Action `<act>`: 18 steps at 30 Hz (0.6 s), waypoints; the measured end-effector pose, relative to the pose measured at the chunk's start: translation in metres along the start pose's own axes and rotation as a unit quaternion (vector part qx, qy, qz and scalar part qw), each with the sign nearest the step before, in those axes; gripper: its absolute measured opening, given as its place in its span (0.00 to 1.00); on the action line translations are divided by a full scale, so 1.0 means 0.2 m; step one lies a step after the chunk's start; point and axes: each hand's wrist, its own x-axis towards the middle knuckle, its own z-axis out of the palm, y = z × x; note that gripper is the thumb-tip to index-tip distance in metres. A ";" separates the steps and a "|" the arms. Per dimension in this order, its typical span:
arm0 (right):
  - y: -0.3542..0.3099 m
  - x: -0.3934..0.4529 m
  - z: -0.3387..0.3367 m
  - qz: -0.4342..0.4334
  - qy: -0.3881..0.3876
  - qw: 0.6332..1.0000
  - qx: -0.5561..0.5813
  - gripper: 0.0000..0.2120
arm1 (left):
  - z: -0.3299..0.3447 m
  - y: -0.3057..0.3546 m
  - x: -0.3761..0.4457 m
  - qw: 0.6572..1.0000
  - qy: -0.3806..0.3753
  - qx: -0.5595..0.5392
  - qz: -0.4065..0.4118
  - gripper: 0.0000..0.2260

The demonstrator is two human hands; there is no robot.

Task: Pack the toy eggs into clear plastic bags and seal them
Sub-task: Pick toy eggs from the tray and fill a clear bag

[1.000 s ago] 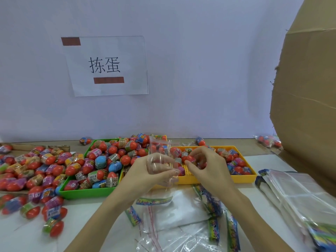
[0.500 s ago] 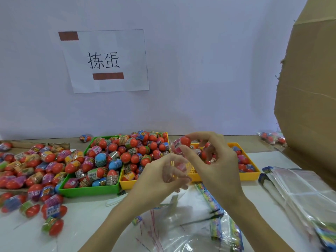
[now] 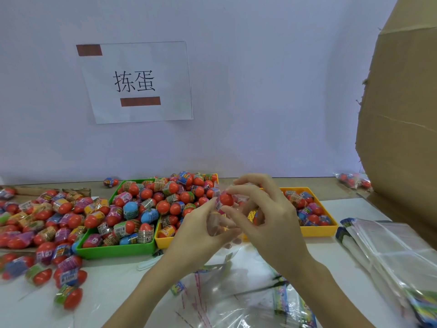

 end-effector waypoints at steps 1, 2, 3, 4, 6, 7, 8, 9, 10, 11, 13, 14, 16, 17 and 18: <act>0.00 0.00 0.00 -0.015 0.007 1.000 -0.015 0.11 | 0.00 0.00 0.00 1.000 0.003 -0.001 0.002 0.20; 0.01 0.00 0.00 -0.030 0.013 0.999 -0.026 0.11 | 0.00 0.00 0.00 1.000 0.006 0.001 0.004 0.20; 0.01 0.00 0.01 -0.043 0.016 0.998 -0.032 0.12 | 0.00 0.00 0.00 1.000 0.008 0.004 0.008 0.20; 0.01 -0.01 0.01 -0.052 0.013 0.998 -0.034 0.12 | 0.00 0.00 0.00 1.000 0.011 0.011 0.016 0.20; 0.00 -0.02 0.02 -0.050 -0.006 0.998 -0.027 0.13 | 0.00 0.00 0.00 0.999 0.024 0.028 0.035 0.19; 0.00 -0.02 0.03 -0.043 -0.018 0.999 -0.022 0.13 | 0.00 0.00 0.00 0.998 0.030 0.030 0.040 0.19; -0.01 -0.02 0.03 -0.034 -0.028 0.999 -0.016 0.13 | 0.00 0.00 0.00 0.998 0.033 0.028 0.042 0.19; -0.01 -0.02 0.03 -0.024 -0.039 0.999 -0.007 0.12 | -0.01 0.00 0.00 0.998 0.035 0.025 0.041 0.18; -0.02 -0.02 0.03 -0.013 -0.050 0.999 0.004 0.11 | -0.01 0.00 0.00 0.998 0.035 0.024 0.038 0.17; -0.03 -0.02 0.02 -0.001 -0.063 0.998 0.015 0.12 | -0.01 0.01 0.00 0.999 0.033 0.020 0.034 0.16; -0.03 -0.02 0.01 0.009 -0.087 0.996 0.012 0.15 | -0.02 0.03 0.00 0.999 0.027 0.010 0.023 0.16; -0.03 -0.01 0.00 0.005 -0.097 0.995 0.002 0.15 | -0.03 0.03 0.00 0.999 0.026 0.009 0.020 0.16; -0.02 0.00 -0.01 0.000 -0.116 0.993 -0.004 0.14 | -0.03 0.03 0.00 1.000 0.023 0.006 0.019 0.17; -0.02 0.00 -0.02 0.002 -0.121 0.993 0.000 0.14 | -0.03 0.03 0.00 1.000 0.020 -0.002 0.020 0.18; -0.01 0.01 -0.02 0.005 -0.124 0.992 0.007 0.13 | -0.03 0.03 0.00 1.000 0.014 -0.014 0.016 0.19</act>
